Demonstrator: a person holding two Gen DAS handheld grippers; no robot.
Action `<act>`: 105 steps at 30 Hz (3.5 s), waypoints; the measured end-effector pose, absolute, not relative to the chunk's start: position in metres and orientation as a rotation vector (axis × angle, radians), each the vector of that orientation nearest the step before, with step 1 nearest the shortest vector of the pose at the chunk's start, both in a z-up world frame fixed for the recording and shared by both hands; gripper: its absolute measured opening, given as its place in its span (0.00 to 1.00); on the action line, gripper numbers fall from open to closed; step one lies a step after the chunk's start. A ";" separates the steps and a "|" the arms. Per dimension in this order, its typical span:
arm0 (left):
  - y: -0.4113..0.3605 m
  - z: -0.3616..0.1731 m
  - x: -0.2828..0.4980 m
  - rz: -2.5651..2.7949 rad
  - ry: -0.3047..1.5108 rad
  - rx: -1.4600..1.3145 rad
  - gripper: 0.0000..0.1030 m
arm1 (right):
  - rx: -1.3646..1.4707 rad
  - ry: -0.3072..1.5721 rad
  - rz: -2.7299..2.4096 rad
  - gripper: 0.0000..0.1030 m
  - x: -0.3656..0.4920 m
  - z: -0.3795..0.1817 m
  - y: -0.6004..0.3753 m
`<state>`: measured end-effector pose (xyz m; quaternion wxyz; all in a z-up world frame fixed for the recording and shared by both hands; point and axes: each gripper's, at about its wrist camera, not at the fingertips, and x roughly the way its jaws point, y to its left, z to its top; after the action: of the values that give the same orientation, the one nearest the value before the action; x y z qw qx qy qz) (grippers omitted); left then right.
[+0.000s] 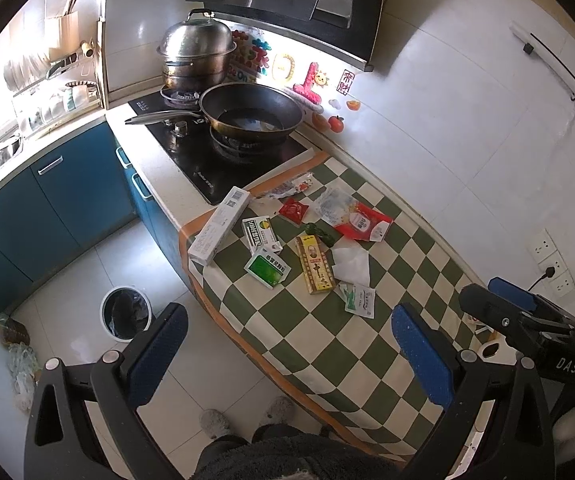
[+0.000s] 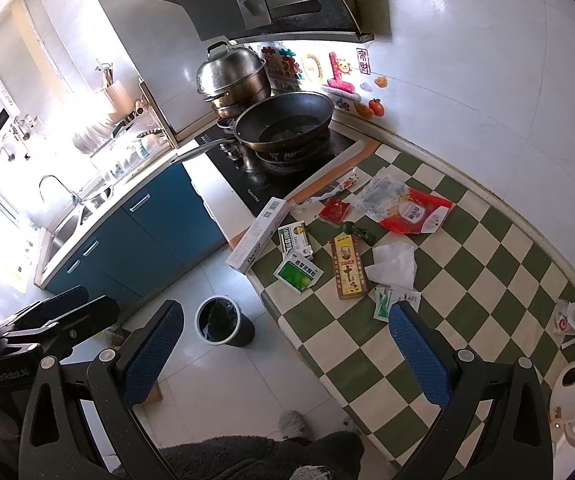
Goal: Collect trash
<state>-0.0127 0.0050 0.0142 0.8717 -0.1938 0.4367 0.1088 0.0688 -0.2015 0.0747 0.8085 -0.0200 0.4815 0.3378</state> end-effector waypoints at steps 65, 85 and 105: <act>0.033 -0.007 0.005 0.369 0.894 -0.247 1.00 | -0.022 1.026 0.606 1.00 0.078 0.060 -0.192; 0.152 -0.259 0.234 0.321 1.437 -0.085 0.83 | -0.160 1.385 0.326 0.90 0.271 -0.229 -0.084; 0.173 -0.228 0.193 0.349 1.426 -0.205 0.43 | -0.239 1.469 0.395 0.58 0.274 -0.285 -0.044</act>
<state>0.1931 0.1726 -0.2283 0.7377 -0.0935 0.6494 0.1591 0.2738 -0.0439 -0.2850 0.7179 -0.1079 0.6641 0.1787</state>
